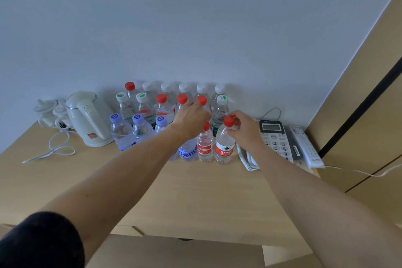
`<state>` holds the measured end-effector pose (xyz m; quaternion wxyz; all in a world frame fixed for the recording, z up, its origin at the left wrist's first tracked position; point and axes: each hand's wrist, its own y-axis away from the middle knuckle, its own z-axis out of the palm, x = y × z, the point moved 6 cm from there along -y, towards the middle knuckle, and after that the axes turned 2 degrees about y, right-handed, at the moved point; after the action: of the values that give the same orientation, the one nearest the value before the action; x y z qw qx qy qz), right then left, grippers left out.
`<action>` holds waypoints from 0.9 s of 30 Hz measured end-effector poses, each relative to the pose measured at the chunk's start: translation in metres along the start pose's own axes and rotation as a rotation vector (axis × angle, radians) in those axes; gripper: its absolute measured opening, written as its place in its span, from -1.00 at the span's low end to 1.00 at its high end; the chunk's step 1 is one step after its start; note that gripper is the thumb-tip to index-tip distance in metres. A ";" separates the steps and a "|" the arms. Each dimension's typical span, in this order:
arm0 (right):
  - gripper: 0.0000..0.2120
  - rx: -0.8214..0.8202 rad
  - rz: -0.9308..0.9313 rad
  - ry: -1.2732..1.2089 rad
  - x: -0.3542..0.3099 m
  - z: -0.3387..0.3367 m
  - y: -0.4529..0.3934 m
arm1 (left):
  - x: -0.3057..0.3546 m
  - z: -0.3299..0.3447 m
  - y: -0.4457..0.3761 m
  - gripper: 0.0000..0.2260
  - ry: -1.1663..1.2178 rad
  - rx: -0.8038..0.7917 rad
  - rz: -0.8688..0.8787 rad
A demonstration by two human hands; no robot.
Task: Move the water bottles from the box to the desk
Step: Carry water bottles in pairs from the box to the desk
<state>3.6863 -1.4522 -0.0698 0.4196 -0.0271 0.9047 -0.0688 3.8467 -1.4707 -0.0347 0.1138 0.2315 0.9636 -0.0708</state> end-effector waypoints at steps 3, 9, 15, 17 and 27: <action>-0.66 0.011 0.005 -0.001 0.000 0.003 -0.005 | 0.001 -0.001 0.001 -0.84 0.015 -0.001 -0.019; -0.65 -0.015 0.088 0.027 0.015 0.006 -0.009 | -0.001 0.000 -0.001 -0.85 0.034 0.003 -0.053; -0.69 -0.023 0.079 0.010 0.016 0.007 -0.009 | -0.001 0.000 -0.001 -0.85 0.047 0.004 -0.069; -0.67 -0.016 0.096 -0.007 0.018 0.008 -0.008 | -0.001 0.000 -0.001 -0.84 0.048 0.004 -0.065; -0.65 -0.059 0.107 0.014 0.020 0.008 -0.012 | -0.003 0.000 -0.003 -0.83 0.098 0.008 -0.080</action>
<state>3.6798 -1.4667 -0.0880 0.4153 0.0093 0.9094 -0.0197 3.8475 -1.4746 -0.0339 0.0625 0.1964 0.9762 -0.0675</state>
